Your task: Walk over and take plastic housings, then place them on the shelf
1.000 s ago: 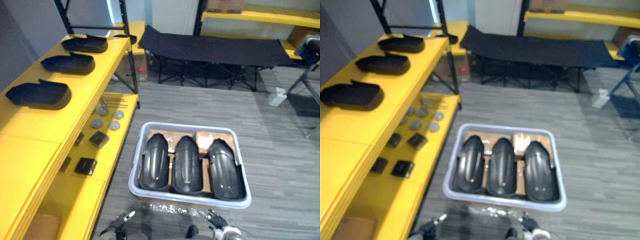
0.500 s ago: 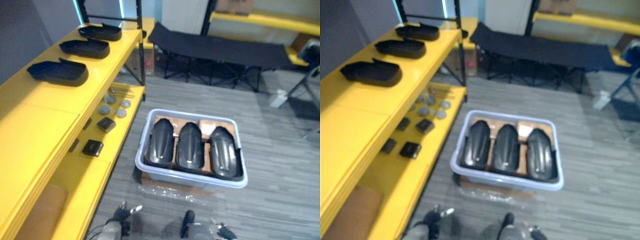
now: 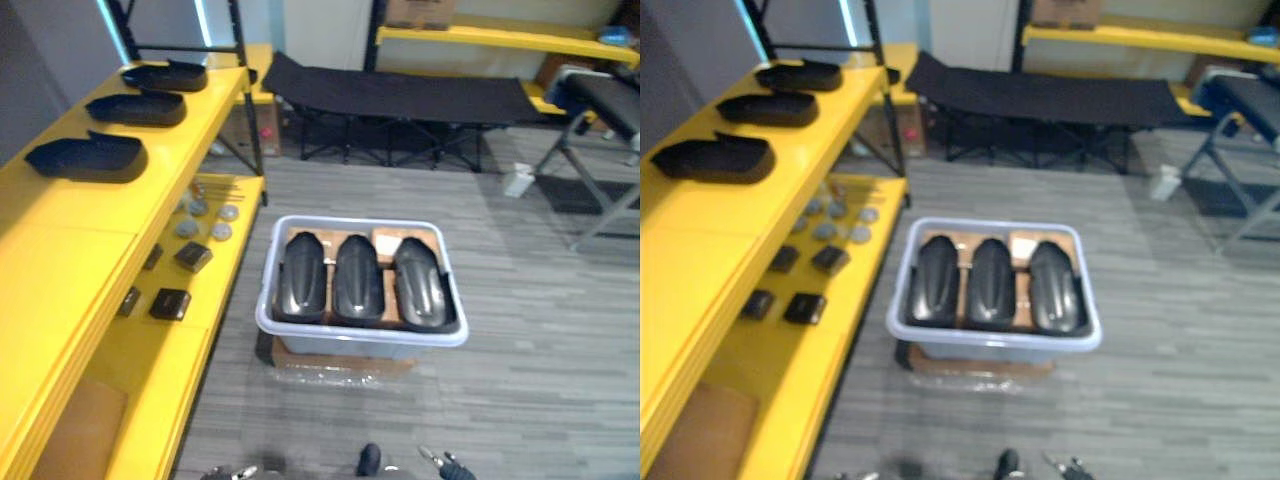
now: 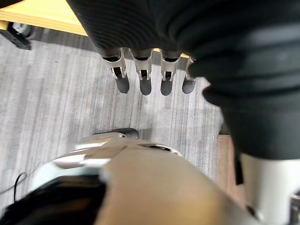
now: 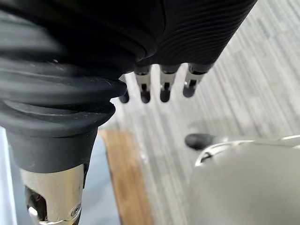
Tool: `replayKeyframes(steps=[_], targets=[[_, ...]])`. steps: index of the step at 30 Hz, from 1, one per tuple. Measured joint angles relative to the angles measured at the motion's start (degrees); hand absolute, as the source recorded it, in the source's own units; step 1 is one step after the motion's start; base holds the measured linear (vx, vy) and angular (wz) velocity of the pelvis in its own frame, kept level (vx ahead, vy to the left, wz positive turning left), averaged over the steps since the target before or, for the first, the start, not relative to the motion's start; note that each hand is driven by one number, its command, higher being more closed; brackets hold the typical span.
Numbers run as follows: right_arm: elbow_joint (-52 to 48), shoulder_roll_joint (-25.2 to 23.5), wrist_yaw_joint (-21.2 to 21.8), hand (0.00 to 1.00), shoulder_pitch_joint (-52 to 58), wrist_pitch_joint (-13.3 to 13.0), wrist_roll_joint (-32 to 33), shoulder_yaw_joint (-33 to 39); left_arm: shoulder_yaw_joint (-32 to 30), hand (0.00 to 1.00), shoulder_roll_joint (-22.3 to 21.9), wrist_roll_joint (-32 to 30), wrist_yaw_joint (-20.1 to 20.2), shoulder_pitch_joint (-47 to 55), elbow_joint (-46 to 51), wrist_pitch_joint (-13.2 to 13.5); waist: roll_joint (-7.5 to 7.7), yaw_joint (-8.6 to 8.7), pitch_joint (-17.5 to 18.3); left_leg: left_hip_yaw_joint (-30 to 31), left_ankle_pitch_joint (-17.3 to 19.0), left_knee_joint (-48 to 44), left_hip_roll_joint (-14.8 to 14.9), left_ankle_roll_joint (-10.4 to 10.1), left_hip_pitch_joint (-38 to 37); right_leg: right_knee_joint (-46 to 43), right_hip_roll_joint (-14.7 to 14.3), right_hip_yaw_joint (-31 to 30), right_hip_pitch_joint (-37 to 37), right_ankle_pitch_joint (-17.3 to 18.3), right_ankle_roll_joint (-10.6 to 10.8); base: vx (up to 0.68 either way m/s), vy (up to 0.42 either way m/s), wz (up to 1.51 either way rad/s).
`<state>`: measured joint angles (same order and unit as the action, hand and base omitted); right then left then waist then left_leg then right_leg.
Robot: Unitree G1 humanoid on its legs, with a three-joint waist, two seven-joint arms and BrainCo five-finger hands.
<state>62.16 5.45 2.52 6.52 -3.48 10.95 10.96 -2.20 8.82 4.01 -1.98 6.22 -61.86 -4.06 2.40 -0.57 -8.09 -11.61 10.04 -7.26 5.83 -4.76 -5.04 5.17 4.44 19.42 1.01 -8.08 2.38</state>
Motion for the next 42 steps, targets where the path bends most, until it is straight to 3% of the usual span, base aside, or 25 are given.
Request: replayKeyframes(steps=[7,8,9,14,22,26,28,30,33,34,35,37,39,40,42], targets=[[-0.4,-0.9,1.1,0.0,2.3,-0.1,0.5,1.2,1.2,0.0,0.1,-0.1,0.2,0.4,0.0,5.0,0.11,-0.09,-0.2,0.1,-0.7,3.7,-1.0,-0.2,-1.0,0.0,0.5,-0.7,-0.9,0.2,-0.1,-0.04,-0.01,-0.01],[-0.5,-0.9,1.6,0.0,2.5,-0.2,0.5,1.3,1.3,0.0,0.1,-0.1,0.2,0.3,0.0,5.1,0.03,-0.03,-0.1,0.1,-0.7,3.9,-1.0,-0.2,-1.0,0.0,0.5,-0.7,-0.9,0.3,0.0,0.0,0.0,0.0],[-0.3,-0.8,4.9,0.0,1.2,-1.5,0.1,1.0,7.4,0.0,-2.3,2.4,-1.8,-5.2,2.2,2.2,-0.34,1.35,-1.8,1.6,0.1,5.1,-3.5,2.3,-4.8,0.0,2.4,-0.6,3.0,1.1,2.6,0.0,0.0,0.0],[-0.3,-0.8,4.9,0.0,1.2,-1.5,0.1,1.0,7.4,0.0,-2.3,2.4,-1.8,-5.2,2.2,2.2,-0.45,1.33,-1.8,1.9,0.1,5.4,-3.6,2.2,-4.7,0.0,2.5,-0.3,2.9,1.2,2.7,0.01,0.008,0.02],[-0.3,-0.8,3.5,0.0,0.3,-1.9,4.9,2.8,2.8,0.0,-2.8,4.3,-3.9,-3.8,2.2,5.2,-1.69,1.21,-2.2,3.2,0.1,5.3,-4.9,2.3,-4.0,-0.5,4.1,2.2,3.0,1.0,3.5,0.04,0.036,0.12],[-0.4,-0.9,5.6,0.0,0.0,-3.6,4.7,2.2,1.5,0.0,-3.0,4.6,-4.3,-3.7,2.1,5.7,-1.67,0.98,-2.2,2.9,0.3,5.2,-5.5,2.6,-5.0,-0.3,4.7,1.7,3.6,0.6,4.0,0.03,0.05,-0.07],[-4.6,-0.5,10.2,0.0,-0.1,-6.6,-0.6,-3.6,1.0,0.0,-3.1,4.5,-4.5,-3.3,2.0,6.2,-1.43,0.78,-2.1,1.8,1.4,4.5,-5.5,3.0,-6.2,0.0,4.6,0.3,4.8,0.5,4.0,-0.05,0.049,-0.26],[-11.0,0.0,14.2,0.0,-0.1,-7.5,-4.2,-11.2,1.2,0.0,-3.1,4.3,-4.4,-3.3,2.0,6.1,-0.73,0.83,-2.1,1.2,2.0,3.8,-5.5,3.2,-6.5,0.0,4.5,-0.7,4.8,0.5,4.1,-0.09,0.017,-0.23],[-20.3,0.1,20.3,0.0,-0.4,-6.9,-6.9,-21.7,1.2,0.0,-2.8,2.3,-3.9,-3.4,2.7,5.2,1.23,0.34,-1.7,0.7,2.1,2.9,-5.3,3.2,-5.2,-0.5,4.4,-1.2,3.7,0.5,4.1,-0.09,-0.029,-0.14],[-26.0,0.7,24.5,0.0,-1.9,-6.0,-7.2,-27.5,1.2,0.0,-2.3,1.4,-3.4,-3.4,4.1,4.6,2.56,-0.46,-1.4,-0.1,2.3,2.1,-4.9,3.1,-4.8,-0.6,3.9,-2.3,2.8,0.0,3.7,-0.07,-0.049,-0.19],[-28.2,1.4,26.0,0.0,-2.3,-5.9,-7.1,-29.3,1.1,0.0,-2.1,0.7,-3.3,-3.4,4.4,4.4,2.81,-0.57,-1.6,-0.1,2.7,1.4,-4.6,3.1,-4.3,-0.6,3.7,-2.3,2.8,-0.1,3.6,-0.04,-0.042,-0.16],[-39.7,6.9,34.4,0.0,-3.3,-2.6,-2.5,-35.0,1.0,0.0,-0.6,-0.1,-2.8,-3.5,4.9,3.9,3.54,-0.9,-1.4,-0.2,4.7,-2.3,-3.5,3.0,-2.6,-0.6,3.2,-2.5,2.7,-0.3,3.4,-0.04,-0.009,-0.06],[-46.8,11.7,39.8,0.0,-5.5,0.4,3.0,-37.2,0.7,0.0,1.0,0.0,-2.4,-3.4,4.9,3.2,4.06,-1.03,-1.0,-0.8,5.9,-4.4,-2.4,2.8,-1.3,-1.7,2.8,-3.1,1.6,-0.5,3.3,-0.04,0.023,-0.18],[-48.9,12.9,41.3,0.0,-6.7,1.4,4.6,-37.5,0.7,0.0,1.7,0.0,-2.4,-3.2,4.9,2.6,4.24,-1.08,-0.8,-1.1,6.0,-4.9,-1.9,2.7,-0.8,-2.2,2.5,-3.6,0.8,-0.7,3.0,-0.06,-0.007,-0.26],[-56.1,16.2,43.5,0.0,-11.7,5.3,13.9,-36.3,0.6,0.0,4.3,0.6,-2.3,-2.2,4.4,1.3,4.44,-1.14,-0.7,-1.4,6.0,-6.0,0.0,2.4,1.0,-2.5,0.5,-4.6,-1.1,-3.1,2.0,-0.05,-0.024,-0.14]])
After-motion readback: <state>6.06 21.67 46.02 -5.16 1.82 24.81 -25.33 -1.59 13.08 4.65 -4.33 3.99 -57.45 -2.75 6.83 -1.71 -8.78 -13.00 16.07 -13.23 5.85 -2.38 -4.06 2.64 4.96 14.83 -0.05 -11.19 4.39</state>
